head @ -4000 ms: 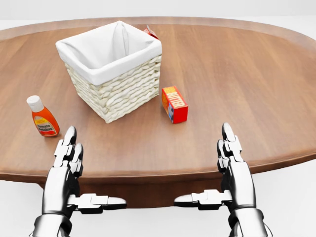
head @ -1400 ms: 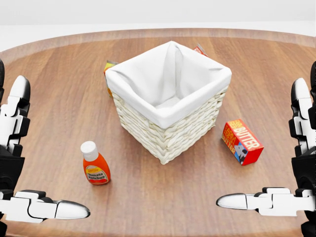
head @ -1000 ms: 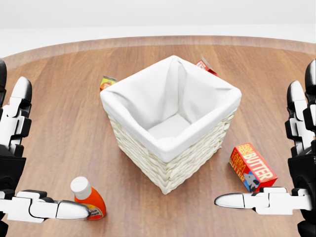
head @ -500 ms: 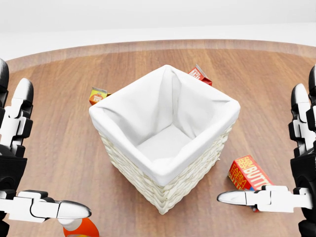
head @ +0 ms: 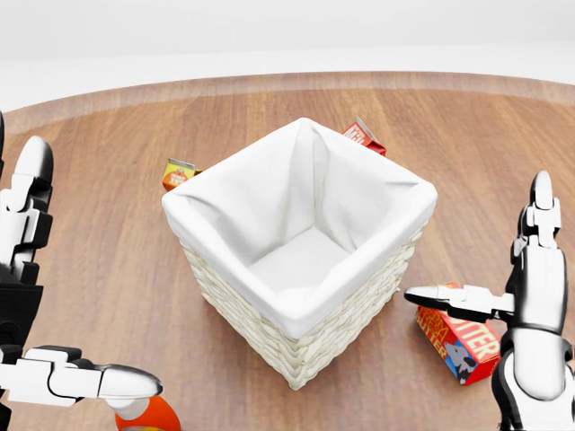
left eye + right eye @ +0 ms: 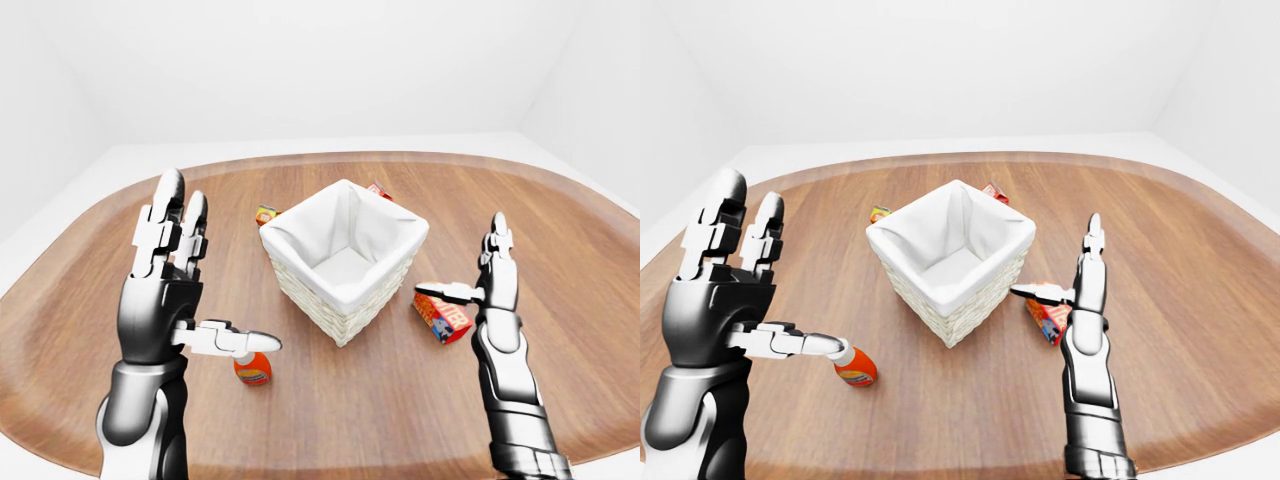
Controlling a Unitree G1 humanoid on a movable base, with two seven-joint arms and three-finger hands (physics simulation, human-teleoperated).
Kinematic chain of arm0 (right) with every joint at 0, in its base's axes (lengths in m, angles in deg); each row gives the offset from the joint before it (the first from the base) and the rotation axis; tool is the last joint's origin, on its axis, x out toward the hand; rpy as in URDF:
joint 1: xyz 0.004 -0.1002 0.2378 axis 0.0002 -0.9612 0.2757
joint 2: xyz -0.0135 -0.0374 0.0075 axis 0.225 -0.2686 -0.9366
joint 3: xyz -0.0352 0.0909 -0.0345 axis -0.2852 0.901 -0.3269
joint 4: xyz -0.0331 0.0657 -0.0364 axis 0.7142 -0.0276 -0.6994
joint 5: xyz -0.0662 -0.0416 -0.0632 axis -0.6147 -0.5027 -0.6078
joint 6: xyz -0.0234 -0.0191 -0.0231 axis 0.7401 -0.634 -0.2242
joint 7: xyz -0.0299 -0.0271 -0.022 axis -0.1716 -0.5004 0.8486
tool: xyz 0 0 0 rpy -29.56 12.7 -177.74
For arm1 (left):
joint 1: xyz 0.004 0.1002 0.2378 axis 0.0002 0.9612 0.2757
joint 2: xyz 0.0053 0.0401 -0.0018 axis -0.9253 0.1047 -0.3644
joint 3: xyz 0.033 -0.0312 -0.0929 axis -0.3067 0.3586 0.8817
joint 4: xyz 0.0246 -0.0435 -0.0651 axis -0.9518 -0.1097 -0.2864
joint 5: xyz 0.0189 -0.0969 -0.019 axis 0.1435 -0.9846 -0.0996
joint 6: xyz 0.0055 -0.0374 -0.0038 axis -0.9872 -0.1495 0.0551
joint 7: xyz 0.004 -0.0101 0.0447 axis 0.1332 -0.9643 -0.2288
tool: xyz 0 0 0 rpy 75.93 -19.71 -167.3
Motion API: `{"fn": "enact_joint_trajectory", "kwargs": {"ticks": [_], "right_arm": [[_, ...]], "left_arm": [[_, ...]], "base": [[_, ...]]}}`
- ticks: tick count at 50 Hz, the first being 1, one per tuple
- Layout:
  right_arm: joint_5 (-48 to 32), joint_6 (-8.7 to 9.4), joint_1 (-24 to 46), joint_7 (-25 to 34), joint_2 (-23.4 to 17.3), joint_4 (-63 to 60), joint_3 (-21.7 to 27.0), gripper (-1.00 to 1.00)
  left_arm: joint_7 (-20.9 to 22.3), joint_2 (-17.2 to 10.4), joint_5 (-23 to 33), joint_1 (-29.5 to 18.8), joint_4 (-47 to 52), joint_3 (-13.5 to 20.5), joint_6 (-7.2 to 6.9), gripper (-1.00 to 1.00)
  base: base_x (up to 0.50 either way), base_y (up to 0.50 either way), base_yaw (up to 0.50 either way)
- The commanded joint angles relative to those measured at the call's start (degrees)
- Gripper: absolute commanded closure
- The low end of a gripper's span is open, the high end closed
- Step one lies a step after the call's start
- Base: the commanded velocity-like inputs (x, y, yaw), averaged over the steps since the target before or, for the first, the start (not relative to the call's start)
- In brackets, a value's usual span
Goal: Pick up the butter and put it in the basket.
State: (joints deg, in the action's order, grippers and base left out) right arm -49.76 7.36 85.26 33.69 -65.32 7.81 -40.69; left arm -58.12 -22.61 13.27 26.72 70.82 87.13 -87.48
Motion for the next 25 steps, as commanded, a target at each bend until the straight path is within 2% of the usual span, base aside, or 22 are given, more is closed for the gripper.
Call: {"fn": "enact_joint_trajectory", "kwargs": {"ticks": [1, 10, 15, 21, 25], "right_arm": [[1.09, -3.23, 21.83, -12.33, -6.82, 65.94, -3.59, -1.0], [-0.95, -3.23, 24.57, -19.0, -6.63, 72.93, -5.62, -1.0], [-2.35, -3.23, 24.13, -19.68, -6.6, 73.32, -5.15, -1.0], [-7.16, -3.23, 22.52, -23.31, -8.61, 73.44, -6.36, -1.0], [-9.19, -3.23, 22.23, -23.31, -9.31, 73.78, -6.23, -1.0]], "left_arm": [[0.05, 0.04, -0.67, 0.07, -0.29, 0.1, 0.0, -1.0], [0.19, 0.03, -1.17, 0.34, -0.1, 0.3, 0.0, -1.0], [0.19, 0.0, -1.24, 0.25, -0.55, 0.41, 0.0, -1.0], [0.01, -0.03, -0.85, 0.12, -1.89, 0.01, 0.0, -1.0], [-0.07, 0.0, -0.74, 0.21, -1.76, -0.13, 0.0, -1.0]], "base": [[0.0, 0.0, 0.0], [0.0, 0.0, 0.0], [0.0, 0.0, 0.0], [0.0, 0.0, 0.0], [0.0, 0.0, 0.0]]}}
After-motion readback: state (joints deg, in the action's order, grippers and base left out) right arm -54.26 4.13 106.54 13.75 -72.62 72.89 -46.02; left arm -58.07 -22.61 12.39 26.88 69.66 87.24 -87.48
